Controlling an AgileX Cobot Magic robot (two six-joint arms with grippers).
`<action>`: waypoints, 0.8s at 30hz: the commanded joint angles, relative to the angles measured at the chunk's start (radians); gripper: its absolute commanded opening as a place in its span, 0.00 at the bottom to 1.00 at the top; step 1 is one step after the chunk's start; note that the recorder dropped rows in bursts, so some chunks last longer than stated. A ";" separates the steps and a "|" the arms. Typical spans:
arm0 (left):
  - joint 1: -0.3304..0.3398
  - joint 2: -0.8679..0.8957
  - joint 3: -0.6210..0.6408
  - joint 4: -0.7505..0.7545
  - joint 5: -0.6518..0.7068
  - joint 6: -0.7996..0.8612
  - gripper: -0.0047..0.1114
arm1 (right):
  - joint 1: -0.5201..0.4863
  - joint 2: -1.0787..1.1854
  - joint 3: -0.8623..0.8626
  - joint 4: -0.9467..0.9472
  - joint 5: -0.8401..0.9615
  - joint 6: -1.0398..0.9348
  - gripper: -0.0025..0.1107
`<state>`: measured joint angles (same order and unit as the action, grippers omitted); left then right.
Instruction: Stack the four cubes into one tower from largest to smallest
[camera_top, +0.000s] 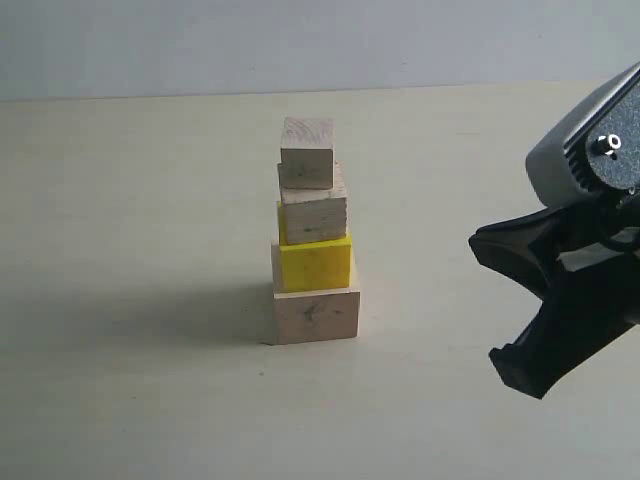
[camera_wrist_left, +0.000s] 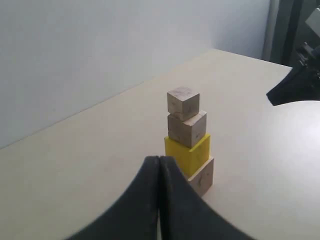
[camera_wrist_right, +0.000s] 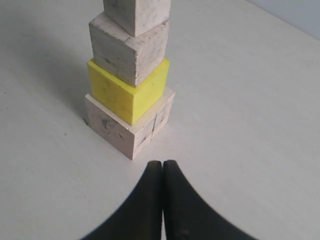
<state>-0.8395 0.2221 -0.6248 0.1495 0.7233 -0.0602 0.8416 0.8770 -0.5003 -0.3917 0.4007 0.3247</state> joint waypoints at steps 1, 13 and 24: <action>0.099 -0.019 0.025 0.017 -0.055 -0.031 0.04 | 0.000 0.005 -0.007 -0.008 -0.013 -0.008 0.02; 0.502 -0.172 0.272 0.013 -0.481 -0.198 0.04 | 0.000 0.005 -0.007 -0.008 -0.013 -0.008 0.02; 0.791 -0.222 0.508 -0.083 -0.498 -0.244 0.04 | 0.000 0.005 -0.007 -0.008 -0.013 -0.008 0.02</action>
<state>-0.0789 0.0050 -0.1506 0.0938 0.2383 -0.2786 0.8416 0.8770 -0.5003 -0.3917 0.3988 0.3247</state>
